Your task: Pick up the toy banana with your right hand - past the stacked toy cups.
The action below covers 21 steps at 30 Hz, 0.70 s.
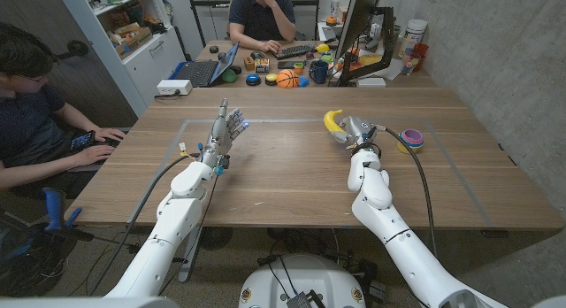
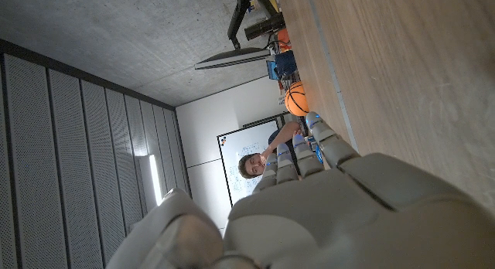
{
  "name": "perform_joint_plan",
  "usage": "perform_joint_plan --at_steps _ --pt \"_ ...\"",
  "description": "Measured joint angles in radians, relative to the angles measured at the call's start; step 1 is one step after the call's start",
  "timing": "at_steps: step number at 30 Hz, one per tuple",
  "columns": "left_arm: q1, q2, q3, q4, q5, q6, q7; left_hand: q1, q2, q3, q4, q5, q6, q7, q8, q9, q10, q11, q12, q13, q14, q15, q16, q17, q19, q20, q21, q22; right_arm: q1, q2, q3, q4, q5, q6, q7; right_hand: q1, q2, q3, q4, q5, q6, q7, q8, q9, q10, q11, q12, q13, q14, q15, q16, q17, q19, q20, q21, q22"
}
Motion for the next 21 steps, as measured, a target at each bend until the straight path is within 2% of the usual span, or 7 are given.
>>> perform_joint_plan --at_steps 21 --pt "0.0 0.006 -0.001 0.0 0.002 0.011 -0.003 0.004 0.004 0.0 0.0 -0.007 0.0 0.0 0.0 0.0 0.0 0.0 0.0 0.0 0.0 0.0 0.0 0.0 0.0 0.0 0.0 0.0 0.018 -0.019 0.015 -0.101 -0.021 0.013 0.01 0.0 0.0 0.0 0.0 -0.002 0.0 0.0 -0.002 0.0 0.001 0.002 0.0 0.0 0.0 0.0 -0.003 0.0 0.0 0.0 0.0 0.0"
